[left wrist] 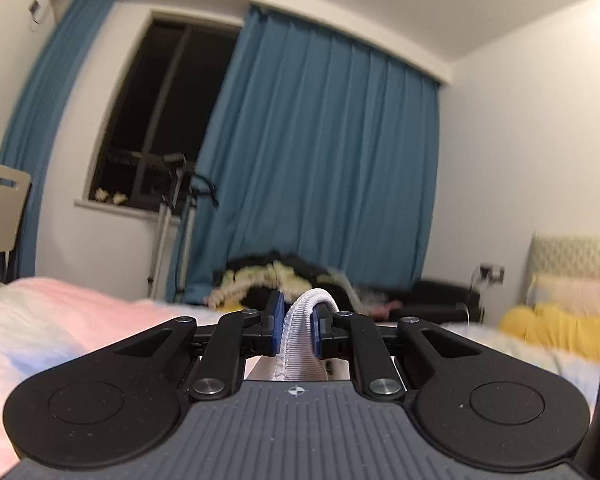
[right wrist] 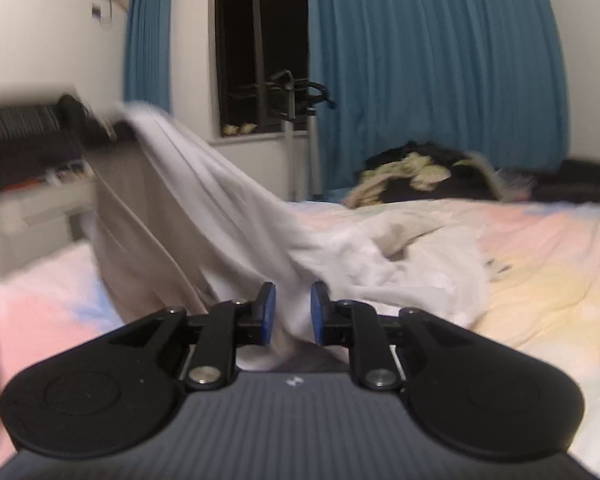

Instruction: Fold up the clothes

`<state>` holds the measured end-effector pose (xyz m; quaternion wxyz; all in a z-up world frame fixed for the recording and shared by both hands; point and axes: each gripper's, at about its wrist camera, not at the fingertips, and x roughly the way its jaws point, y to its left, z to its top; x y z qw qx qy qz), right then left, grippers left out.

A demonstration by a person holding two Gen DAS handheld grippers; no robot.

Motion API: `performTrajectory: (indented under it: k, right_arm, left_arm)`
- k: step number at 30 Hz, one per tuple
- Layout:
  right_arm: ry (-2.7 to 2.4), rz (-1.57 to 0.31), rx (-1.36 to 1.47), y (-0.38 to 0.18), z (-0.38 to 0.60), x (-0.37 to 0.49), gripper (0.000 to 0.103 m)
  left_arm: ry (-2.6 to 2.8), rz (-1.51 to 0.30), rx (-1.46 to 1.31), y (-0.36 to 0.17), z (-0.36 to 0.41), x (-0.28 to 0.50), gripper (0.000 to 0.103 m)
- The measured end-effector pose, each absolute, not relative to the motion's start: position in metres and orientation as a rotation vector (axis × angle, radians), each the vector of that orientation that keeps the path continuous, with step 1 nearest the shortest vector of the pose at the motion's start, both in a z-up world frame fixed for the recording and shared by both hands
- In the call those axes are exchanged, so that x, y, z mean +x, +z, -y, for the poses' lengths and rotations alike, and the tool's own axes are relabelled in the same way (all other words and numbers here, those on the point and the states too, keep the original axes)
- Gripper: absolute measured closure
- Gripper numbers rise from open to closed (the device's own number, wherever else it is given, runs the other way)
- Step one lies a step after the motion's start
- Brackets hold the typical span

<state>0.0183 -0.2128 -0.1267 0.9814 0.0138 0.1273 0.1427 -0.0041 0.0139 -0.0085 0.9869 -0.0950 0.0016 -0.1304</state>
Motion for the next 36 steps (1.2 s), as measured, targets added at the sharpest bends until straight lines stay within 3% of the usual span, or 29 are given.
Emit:
performTrajectory:
  k: [8, 11, 22, 36]
  right_arm:
    - [0.324, -0.23, 0.145, -0.128, 0.219, 0.017, 0.08]
    - [0.364, -0.229, 0.213, -0.128, 0.213, 0.022, 0.069]
    - [0.434, -0.23, 0.444, -0.123, 0.194, 0.044, 0.061]
    - [0.167, -0.389, 0.436, -0.167, 0.21, 0.06, 0.057]
  left_arm:
    - [-0.286, 0.01, -0.329, 0.005, -0.031, -0.015, 0.087]
    - [-0.29, -0.001, -0.336, 0.008, -0.034, -0.016, 0.087]
    - [-0.283, -0.038, -0.318, 0.009, -0.053, -0.006, 0.087]
    - [-0.253, -0.077, -0.333, -0.002, -0.06, 0.003, 0.086]
